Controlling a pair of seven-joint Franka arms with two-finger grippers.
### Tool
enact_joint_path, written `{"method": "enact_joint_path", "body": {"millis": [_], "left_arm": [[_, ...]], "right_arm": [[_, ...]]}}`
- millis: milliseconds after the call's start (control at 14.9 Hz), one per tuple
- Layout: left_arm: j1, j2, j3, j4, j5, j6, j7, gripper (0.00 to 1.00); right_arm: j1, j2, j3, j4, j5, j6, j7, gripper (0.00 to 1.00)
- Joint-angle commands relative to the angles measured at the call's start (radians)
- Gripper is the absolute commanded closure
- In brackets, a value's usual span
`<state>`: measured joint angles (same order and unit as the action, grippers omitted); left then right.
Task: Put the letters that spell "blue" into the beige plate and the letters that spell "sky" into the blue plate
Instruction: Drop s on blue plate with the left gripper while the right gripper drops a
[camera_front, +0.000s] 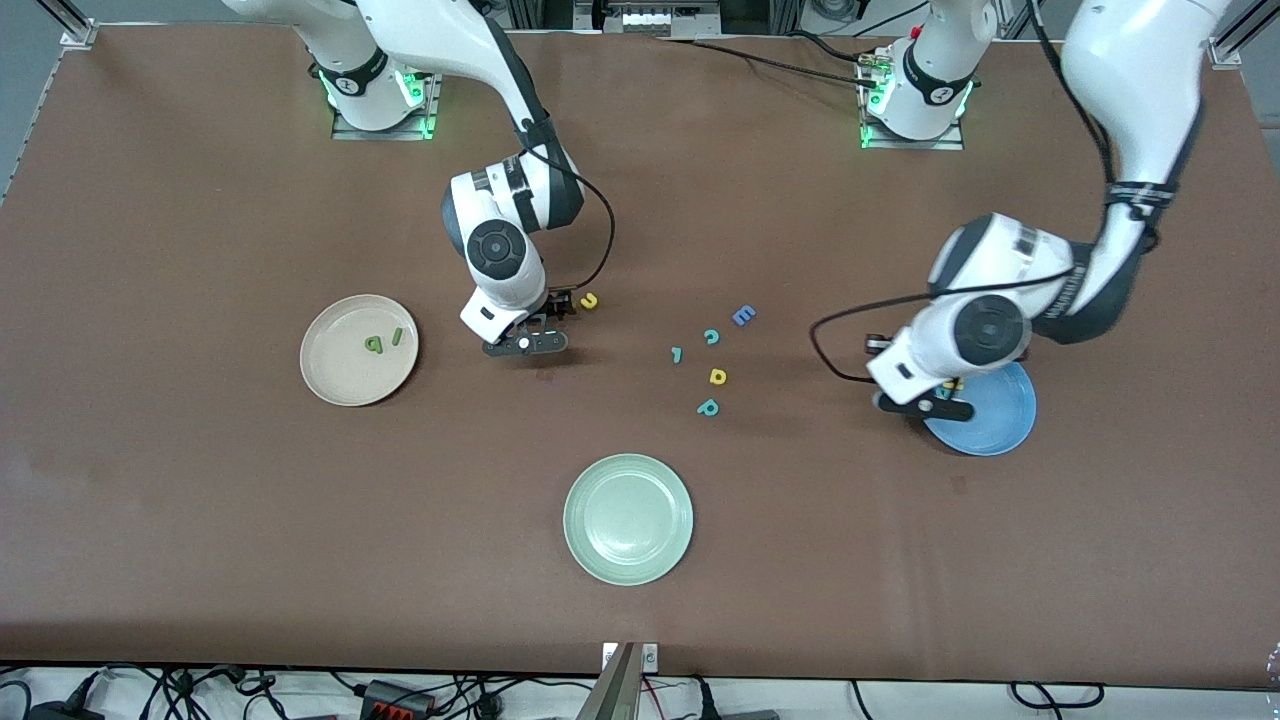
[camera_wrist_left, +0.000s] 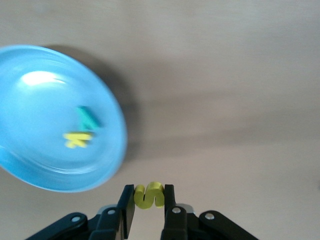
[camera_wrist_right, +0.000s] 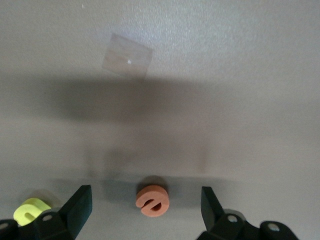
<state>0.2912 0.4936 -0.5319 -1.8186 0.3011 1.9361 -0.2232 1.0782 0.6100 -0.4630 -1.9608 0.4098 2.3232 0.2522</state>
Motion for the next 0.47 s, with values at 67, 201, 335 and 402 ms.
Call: {"method": "enact_joint_path", "body": {"millis": [67, 201, 335, 402], "left_arm": [[0.118, 0.062, -0.005, 0.013, 0.129, -0.003, 0.137, 0.89], [0.153, 0.1, -0.004, 0.012, 0.177, 0.047, 0.142, 0.87], [0.19, 0.126, -0.004, 0.012, 0.179, 0.083, 0.183, 0.77], [0.192, 0.128, -0.005, 0.013, 0.177, 0.086, 0.203, 0.39]], "right_arm": [[0.006, -0.006, 0.004, -0.024, 0.02, 0.002, 0.033, 0.12], [0.008, -0.006, 0.004, -0.026, 0.02, 0.001, 0.044, 0.18], [0.005, -0.006, 0.004, -0.03, 0.02, 0.002, 0.044, 0.26], [-0.003, -0.007, 0.004, -0.03, 0.02, 0.002, 0.042, 0.32]]}}
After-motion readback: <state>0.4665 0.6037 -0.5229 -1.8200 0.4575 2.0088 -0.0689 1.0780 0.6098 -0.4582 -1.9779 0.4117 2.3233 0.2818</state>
